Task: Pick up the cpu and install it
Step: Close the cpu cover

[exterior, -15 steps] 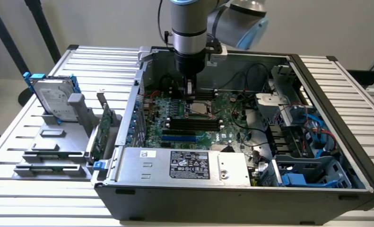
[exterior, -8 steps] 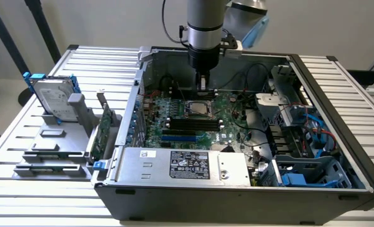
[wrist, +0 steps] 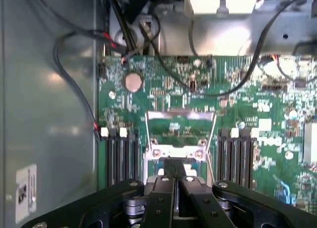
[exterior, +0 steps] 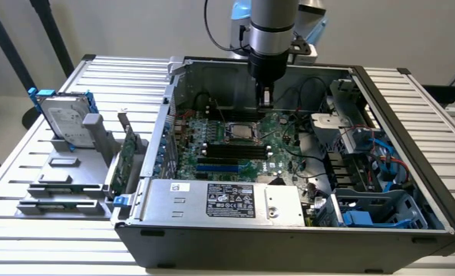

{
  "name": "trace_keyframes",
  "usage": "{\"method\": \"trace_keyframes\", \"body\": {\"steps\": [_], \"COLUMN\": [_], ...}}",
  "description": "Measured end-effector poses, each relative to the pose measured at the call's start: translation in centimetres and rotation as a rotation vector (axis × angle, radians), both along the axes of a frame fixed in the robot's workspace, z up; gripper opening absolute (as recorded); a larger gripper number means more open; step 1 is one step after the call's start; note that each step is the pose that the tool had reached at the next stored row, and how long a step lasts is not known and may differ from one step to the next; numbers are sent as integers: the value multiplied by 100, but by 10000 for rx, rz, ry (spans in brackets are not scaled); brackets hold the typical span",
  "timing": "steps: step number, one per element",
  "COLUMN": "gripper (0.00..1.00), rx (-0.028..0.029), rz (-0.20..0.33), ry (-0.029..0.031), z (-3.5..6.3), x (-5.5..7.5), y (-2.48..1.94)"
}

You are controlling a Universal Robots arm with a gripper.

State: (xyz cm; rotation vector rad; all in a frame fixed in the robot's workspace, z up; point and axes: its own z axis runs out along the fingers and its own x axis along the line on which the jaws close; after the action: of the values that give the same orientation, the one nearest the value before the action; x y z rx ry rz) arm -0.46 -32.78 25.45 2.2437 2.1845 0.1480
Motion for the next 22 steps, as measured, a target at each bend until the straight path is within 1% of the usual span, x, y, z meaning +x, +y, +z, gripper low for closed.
{"method": "trace_keyframes", "body": {"steps": [6, 11, 13, 15, 22], "gripper": [11, 11, 11, 11, 11], "rx": [8, 15, 19, 20, 17], "rz": [0, 0, 8, 17, 49], "ry": [-1, 0, -1, -4, -3], "z": [30, 73, 73, 52, -74], "x": [273, 501, 568, 593, 597], "y": [-16, -37, -44, -47, -50]}}
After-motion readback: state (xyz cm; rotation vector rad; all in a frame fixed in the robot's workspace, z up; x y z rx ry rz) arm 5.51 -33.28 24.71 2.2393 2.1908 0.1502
